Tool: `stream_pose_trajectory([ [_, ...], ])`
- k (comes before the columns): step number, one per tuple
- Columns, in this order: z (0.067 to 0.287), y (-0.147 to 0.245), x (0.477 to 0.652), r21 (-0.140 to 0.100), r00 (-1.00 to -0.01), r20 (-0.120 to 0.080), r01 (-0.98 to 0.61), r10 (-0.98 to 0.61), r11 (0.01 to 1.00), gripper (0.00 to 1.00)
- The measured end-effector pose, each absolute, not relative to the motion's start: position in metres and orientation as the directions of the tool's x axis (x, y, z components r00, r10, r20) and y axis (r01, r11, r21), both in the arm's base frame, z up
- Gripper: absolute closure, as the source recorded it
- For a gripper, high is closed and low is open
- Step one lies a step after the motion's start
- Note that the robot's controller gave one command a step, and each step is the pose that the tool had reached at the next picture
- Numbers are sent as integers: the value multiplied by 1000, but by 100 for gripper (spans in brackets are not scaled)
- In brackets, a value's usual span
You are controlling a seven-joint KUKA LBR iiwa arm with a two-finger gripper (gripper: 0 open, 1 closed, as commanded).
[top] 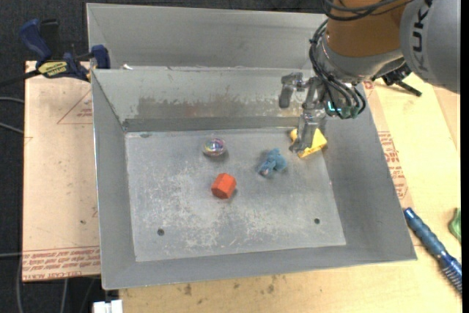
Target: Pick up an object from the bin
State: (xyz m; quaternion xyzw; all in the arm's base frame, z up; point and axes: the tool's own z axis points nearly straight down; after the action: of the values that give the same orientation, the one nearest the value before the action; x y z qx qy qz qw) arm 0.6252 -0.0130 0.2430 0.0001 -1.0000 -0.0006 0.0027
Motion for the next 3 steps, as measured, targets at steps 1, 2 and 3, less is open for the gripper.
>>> stream_pose_trajectory([
  [1, 147, -32, 623, 1, -1000, 6, -6, -6, 1000, 0],
  [2, 79, -54, 606, 1, -1000, 7, -19, -20, 1000, 0],
  [3, 70, -27, 602, 1, -998, -1, -66, -66, 998, 0],
])
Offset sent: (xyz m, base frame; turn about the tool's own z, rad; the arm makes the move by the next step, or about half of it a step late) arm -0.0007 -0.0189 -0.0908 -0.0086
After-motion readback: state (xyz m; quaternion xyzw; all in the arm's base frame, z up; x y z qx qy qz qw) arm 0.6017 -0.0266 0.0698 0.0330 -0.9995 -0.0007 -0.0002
